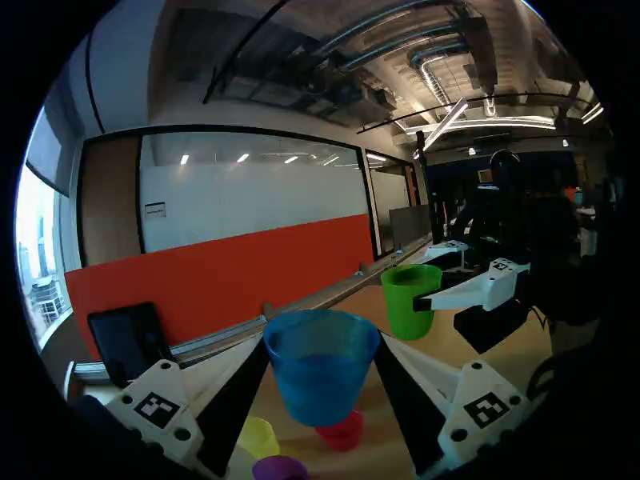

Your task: Pour water

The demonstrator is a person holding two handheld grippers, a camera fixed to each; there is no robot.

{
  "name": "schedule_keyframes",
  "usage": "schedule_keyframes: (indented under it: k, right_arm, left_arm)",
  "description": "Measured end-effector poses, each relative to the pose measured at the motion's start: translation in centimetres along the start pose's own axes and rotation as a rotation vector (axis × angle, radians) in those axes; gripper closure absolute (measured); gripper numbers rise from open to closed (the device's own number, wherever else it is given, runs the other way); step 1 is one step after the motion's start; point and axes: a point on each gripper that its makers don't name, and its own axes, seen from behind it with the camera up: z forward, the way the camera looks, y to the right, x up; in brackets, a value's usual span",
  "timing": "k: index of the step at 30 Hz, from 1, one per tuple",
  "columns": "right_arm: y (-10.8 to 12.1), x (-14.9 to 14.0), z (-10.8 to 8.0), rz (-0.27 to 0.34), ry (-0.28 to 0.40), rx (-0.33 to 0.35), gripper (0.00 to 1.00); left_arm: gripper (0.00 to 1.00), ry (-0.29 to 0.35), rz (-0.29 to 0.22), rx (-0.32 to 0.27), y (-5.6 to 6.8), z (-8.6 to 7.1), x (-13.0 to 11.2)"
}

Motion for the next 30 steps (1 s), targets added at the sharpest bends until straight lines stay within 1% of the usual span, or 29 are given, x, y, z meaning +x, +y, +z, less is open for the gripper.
schedule_keyframes:
  k: [6,9,15,21,27,30]
  right_arm:
    - [-1.2,-0.4,0.4,-0.002,-0.001,0.022,0.08]
    - [-1.6,-0.6,0.6,0.001,-0.002,0.031,0.08]
    - [-2.6,-1.0,1.1,0.009,-0.001,0.057,0.08]
    - [-3.8,-1.5,1.6,0.010,-0.005,0.079,0.08]
    - [-5.0,-1.8,2.1,0.009,-0.006,0.105,0.08]
    - [-5.4,-1.9,2.4,0.012,-0.005,0.116,0.08]
  left_arm:
    - [0.13,0.020,0.048,0.010,-0.3,-0.1,1.3]
    - [0.13,0.025,0.080,0.017,-0.5,0.0,1.9]
    - [0.12,0.033,0.159,0.033,-0.6,0.0,3.0]
    - [0.13,0.035,0.235,0.057,-1.0,0.3,4.2]
    - [0.13,0.036,0.324,0.076,-1.2,0.4,5.1]
    - [0.13,0.038,0.353,0.080,-1.1,0.4,5.6]
